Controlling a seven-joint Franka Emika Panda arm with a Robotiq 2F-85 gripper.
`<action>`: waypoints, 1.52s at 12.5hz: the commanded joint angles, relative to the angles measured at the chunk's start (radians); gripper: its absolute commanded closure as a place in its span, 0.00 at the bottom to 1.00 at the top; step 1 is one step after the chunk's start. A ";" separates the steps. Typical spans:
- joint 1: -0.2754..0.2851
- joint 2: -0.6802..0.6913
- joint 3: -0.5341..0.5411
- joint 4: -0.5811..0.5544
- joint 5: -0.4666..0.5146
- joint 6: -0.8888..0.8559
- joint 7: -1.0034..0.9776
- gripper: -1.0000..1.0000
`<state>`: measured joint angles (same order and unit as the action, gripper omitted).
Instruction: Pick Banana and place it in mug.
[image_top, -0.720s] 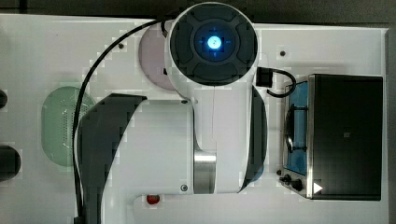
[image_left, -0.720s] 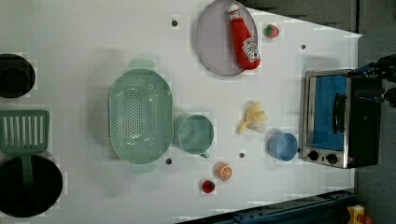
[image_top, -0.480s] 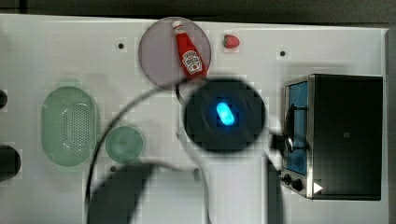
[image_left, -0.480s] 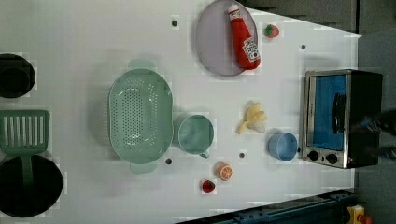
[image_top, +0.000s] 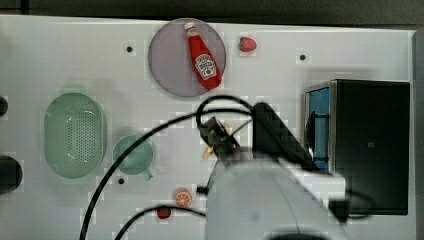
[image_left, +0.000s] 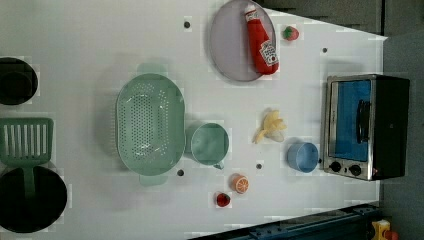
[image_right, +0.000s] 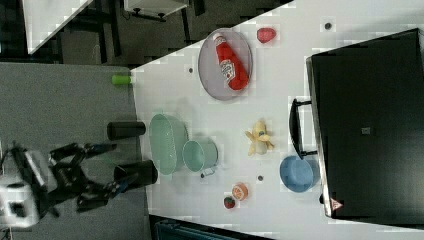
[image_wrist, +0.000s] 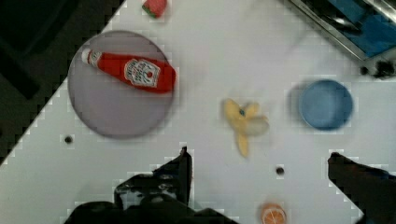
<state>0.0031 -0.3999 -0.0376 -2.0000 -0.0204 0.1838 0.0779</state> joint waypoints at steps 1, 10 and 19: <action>0.000 0.133 -0.007 -0.188 -0.006 0.130 -0.122 0.00; -0.003 0.444 -0.020 -0.392 -0.006 0.605 -0.751 0.00; -0.003 0.751 -0.028 -0.407 -0.006 0.925 -0.825 0.00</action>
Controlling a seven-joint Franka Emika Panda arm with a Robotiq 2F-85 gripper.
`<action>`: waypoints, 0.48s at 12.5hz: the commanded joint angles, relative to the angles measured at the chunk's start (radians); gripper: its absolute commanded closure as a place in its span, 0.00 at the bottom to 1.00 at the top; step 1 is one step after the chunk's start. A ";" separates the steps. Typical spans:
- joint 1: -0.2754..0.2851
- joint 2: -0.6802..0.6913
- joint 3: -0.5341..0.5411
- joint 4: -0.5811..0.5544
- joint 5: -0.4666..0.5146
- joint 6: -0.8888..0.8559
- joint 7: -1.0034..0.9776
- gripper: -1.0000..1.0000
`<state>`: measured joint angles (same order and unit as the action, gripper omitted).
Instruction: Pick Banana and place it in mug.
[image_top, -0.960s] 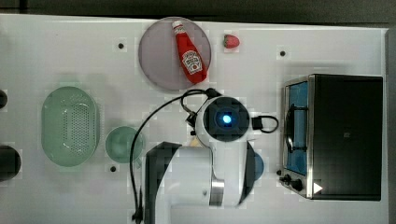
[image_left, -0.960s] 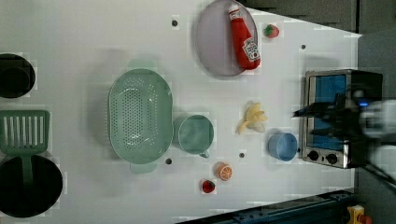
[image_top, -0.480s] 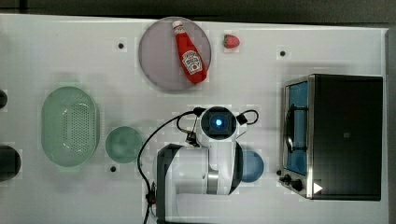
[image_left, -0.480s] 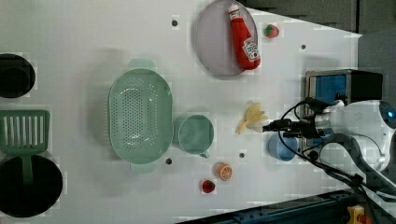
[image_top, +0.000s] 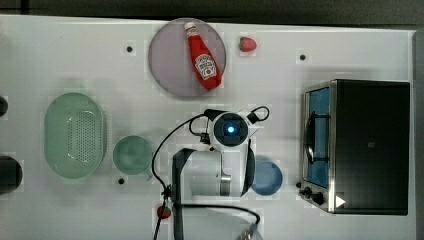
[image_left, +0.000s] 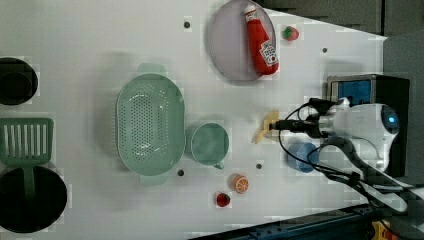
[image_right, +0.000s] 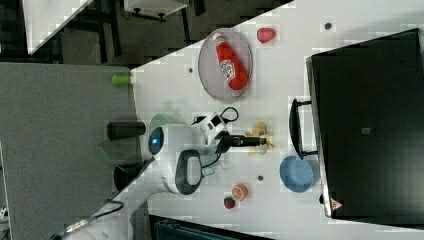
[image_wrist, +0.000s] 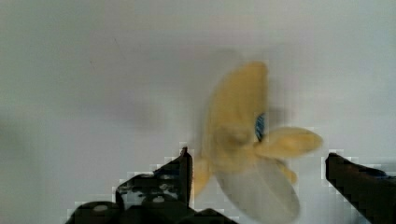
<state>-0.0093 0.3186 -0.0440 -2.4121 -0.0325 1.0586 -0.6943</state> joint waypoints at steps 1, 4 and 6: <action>0.011 0.049 -0.017 0.001 0.006 0.062 -0.053 0.00; 0.012 0.080 -0.015 -0.001 0.006 0.127 -0.053 0.00; 0.011 0.086 -0.016 -0.015 0.006 0.147 -0.052 0.15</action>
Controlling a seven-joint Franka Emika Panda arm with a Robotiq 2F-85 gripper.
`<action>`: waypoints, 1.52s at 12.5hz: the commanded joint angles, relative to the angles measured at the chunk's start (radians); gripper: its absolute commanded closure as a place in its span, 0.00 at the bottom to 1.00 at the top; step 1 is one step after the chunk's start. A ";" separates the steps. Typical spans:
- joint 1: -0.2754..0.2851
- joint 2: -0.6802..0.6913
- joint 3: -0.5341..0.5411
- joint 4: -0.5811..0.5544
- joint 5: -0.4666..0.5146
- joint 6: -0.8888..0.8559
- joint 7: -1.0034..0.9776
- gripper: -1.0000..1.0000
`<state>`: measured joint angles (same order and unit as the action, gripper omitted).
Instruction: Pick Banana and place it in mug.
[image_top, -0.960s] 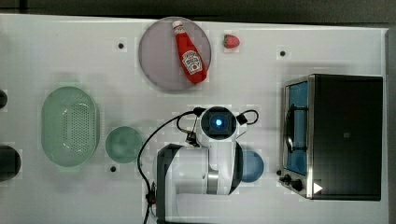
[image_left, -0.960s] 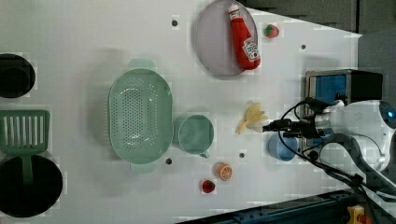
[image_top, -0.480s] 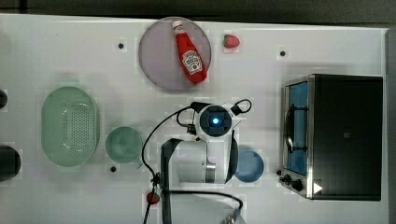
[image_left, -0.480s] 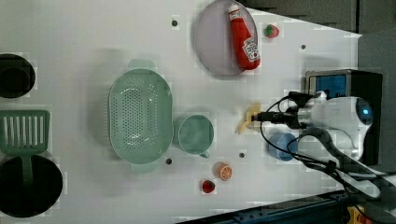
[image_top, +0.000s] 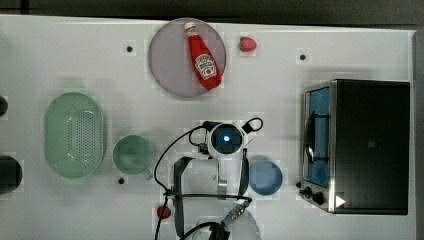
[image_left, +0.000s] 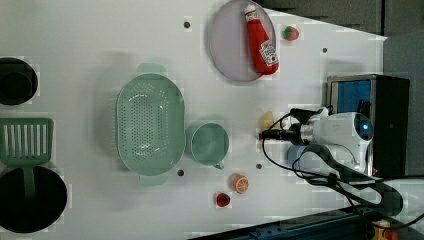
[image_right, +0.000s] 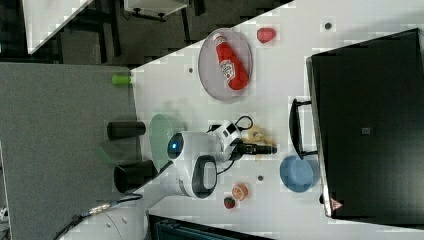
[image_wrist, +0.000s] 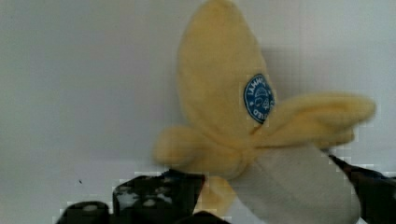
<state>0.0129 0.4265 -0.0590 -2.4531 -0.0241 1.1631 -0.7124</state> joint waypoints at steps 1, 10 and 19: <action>-0.011 -0.023 0.002 0.025 -0.002 0.043 -0.035 0.29; -0.021 -0.231 -0.012 0.012 0.000 -0.062 -0.033 0.69; -0.025 -0.684 -0.028 0.237 0.001 -0.760 -0.028 0.69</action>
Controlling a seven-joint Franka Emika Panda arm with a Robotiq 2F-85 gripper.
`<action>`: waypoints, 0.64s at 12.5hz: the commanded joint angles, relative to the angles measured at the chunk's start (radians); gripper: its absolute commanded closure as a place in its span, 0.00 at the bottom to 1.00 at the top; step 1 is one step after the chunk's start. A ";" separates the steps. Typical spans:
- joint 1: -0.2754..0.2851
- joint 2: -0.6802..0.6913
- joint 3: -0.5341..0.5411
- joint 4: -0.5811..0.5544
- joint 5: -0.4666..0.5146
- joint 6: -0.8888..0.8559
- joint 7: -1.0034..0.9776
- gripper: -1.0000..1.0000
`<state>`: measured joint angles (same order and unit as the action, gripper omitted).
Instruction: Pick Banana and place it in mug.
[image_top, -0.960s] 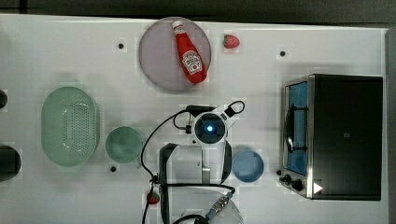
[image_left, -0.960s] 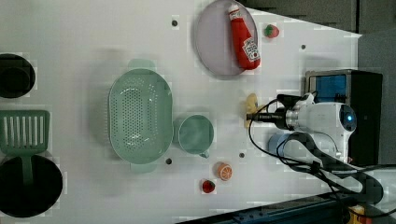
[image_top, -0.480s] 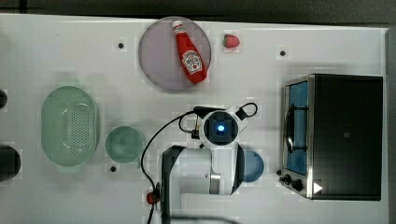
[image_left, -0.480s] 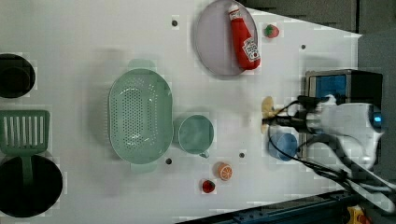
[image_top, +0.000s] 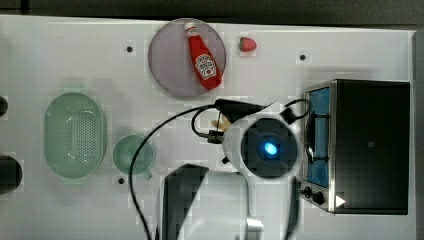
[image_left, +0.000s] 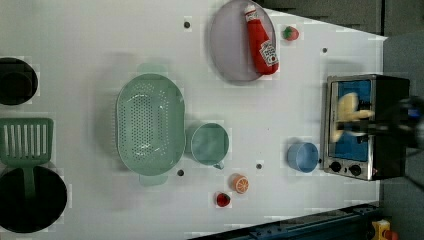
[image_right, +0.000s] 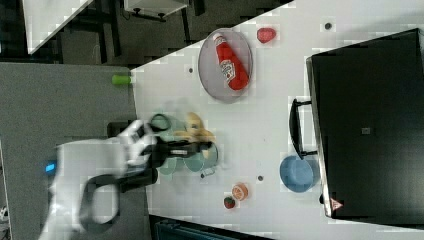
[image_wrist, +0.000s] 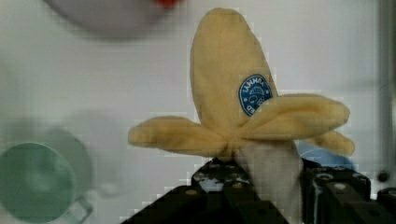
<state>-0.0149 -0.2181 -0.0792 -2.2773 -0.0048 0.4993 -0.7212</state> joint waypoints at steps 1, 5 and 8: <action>0.006 -0.053 -0.003 0.103 -0.018 -0.171 -0.007 0.69; 0.042 -0.044 0.092 0.202 -0.003 -0.358 0.177 0.69; 0.064 -0.021 0.216 0.200 0.051 -0.356 0.373 0.69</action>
<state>0.0025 -0.2651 0.0753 -2.0488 0.0252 0.1682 -0.5093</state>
